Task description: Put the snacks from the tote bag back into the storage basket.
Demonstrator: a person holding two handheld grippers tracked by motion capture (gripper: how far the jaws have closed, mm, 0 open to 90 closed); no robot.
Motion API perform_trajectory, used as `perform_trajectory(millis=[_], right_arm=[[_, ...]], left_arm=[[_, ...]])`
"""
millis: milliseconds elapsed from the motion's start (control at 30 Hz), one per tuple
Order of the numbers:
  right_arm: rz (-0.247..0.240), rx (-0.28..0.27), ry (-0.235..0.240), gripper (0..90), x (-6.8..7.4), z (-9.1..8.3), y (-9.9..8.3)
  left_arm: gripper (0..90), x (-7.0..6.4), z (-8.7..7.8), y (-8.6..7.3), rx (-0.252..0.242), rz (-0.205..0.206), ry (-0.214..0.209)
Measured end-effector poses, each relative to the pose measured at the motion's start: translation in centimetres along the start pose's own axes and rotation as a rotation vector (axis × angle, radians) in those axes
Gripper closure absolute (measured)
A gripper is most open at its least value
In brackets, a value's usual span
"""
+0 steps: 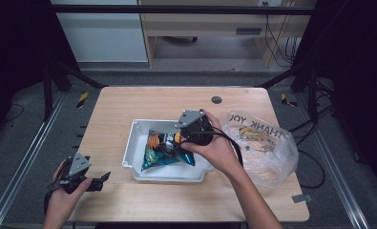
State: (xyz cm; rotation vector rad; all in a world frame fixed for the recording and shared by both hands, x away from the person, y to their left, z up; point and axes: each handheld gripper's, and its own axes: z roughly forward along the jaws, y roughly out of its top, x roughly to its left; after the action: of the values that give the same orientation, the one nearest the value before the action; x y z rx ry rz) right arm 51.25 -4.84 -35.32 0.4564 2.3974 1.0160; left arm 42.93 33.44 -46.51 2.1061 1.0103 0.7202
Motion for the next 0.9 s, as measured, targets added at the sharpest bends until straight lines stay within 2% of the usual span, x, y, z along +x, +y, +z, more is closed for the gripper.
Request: perform_trajectory(millis=[467,900], right_arm=[[0.012,-0.037,-0.018,6.3,0.2,-1.5,0.0],[0.035,-0.065,-0.057,5.9,-0.1,-2.4,-0.2]], left_arm=[[3.4,-0.1,0.0,0.0,0.002,0.001,-0.002],[3.4,-0.1,0.0,0.0,0.006,0.002,-0.004]])
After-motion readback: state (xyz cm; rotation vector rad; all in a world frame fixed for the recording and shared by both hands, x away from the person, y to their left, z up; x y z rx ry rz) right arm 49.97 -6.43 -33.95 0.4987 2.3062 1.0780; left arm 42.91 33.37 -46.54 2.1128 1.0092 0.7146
